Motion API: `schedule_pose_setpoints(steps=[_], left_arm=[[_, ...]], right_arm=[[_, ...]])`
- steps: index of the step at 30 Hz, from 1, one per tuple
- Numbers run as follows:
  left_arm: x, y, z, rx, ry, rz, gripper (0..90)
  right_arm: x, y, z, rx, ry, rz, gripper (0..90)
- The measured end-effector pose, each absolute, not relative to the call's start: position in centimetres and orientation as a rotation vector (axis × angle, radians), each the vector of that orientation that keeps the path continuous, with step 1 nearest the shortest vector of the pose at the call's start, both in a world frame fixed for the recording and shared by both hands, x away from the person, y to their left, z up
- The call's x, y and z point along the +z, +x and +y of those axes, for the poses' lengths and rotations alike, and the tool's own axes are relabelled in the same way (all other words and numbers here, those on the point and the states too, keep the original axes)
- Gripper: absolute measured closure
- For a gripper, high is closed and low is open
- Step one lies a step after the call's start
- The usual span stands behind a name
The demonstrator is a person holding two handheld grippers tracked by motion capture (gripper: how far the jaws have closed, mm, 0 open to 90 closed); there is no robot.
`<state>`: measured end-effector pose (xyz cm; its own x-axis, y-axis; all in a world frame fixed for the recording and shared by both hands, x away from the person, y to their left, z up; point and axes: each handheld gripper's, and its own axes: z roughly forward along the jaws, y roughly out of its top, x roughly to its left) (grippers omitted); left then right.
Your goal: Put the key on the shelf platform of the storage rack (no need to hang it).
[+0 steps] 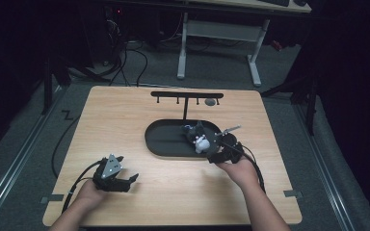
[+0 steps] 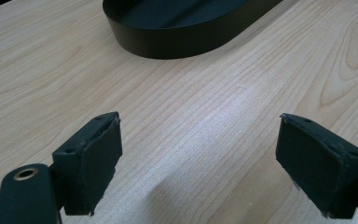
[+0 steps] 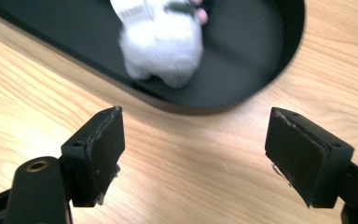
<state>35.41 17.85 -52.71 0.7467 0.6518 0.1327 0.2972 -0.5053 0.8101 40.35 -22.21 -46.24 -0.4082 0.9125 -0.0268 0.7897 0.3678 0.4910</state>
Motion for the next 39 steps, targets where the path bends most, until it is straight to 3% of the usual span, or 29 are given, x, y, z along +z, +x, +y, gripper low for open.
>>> schedule_pose_setpoints(steps=[13,25,39], left_arm=[[-52.7,35.4,17.8,0.547,2.12,0.715,15.3],[-52.7,35.5,17.7,0.543,2.137,0.707,15.3],[-52.7,35.6,17.6,0.54,2.138,0.704,15.3]], right_arm=[[-48.3,35.9,-24.9,0.74,1.463,2.215,17.7],[-50.9,28.1,-26.3,1.062,1.424,2.012,15.3],[-51.6,27.7,-25.9,1.049,1.306,2.01,13.5]])
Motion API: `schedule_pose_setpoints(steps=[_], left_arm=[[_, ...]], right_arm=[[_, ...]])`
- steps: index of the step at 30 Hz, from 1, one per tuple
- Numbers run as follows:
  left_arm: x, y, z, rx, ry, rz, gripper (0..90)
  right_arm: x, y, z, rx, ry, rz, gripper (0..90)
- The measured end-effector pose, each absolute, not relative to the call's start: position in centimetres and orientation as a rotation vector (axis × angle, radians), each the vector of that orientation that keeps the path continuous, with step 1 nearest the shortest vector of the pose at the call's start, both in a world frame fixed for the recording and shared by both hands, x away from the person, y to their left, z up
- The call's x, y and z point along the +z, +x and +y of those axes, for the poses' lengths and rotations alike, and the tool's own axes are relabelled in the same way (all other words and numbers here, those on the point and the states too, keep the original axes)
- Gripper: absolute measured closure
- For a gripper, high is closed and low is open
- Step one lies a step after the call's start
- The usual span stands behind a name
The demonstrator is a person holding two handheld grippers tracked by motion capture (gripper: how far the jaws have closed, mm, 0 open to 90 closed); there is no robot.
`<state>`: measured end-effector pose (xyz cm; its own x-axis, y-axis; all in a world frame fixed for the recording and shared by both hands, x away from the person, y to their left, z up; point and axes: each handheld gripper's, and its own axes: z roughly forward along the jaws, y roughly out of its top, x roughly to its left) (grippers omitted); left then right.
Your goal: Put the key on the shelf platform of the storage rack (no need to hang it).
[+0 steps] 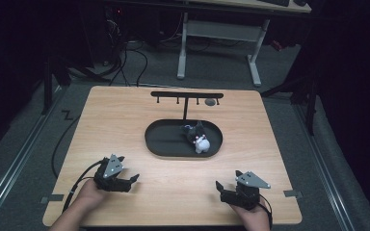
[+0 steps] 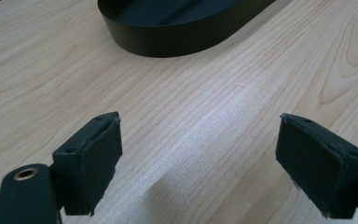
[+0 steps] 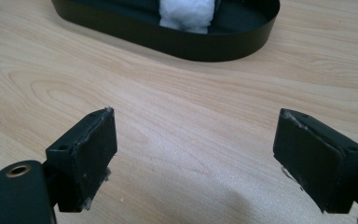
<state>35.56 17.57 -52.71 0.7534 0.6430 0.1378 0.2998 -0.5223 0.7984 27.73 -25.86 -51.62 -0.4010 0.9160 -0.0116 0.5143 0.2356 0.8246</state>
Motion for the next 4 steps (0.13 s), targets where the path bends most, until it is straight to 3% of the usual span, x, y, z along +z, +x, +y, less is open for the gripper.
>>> schedule_pose_setpoints(steps=[4], left_arm=[[-52.72,35.53,17.57,0.541,2.137,0.701,15.3]], right_arm=[[-51.68,27.76,-25.86,1.045,1.31,2.013,13.5]])
